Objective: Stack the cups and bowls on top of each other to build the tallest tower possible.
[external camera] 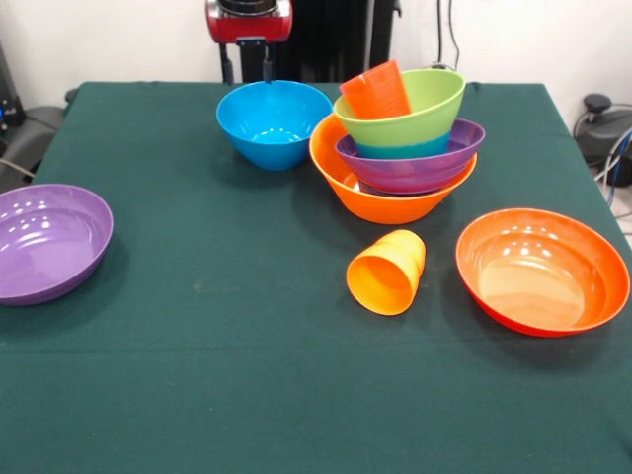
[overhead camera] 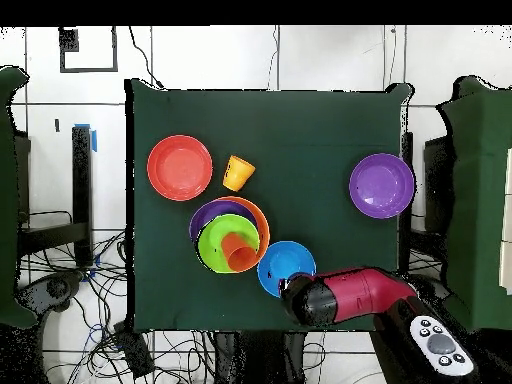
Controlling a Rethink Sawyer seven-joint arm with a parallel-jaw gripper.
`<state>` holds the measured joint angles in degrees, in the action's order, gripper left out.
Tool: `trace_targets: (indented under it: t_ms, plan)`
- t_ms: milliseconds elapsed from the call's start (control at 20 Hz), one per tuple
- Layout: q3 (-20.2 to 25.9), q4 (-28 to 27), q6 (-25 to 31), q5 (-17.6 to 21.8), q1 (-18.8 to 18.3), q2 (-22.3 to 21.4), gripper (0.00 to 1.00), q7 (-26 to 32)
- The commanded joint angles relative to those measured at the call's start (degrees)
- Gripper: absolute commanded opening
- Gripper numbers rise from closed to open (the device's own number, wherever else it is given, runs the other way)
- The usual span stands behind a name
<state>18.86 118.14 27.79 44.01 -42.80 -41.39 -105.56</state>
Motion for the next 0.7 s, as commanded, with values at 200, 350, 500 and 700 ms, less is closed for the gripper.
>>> trace_targets:
  t_ms: [200, 350, 500, 700]
  plan:
    - [3.1, -6.3, -3.0, 5.5, 0.7, 3.9, 1.00, 4.3]
    - [3.0, -6.3, -3.0, 5.4, 0.9, 3.9, 1.00, 4.1]
    - [3.0, -6.6, -2.7, 5.3, 0.8, 4.0, 1.00, 4.4]
    - [2.6, -7.6, -3.2, 6.2, 1.0, 5.2, 1.00, 4.2]
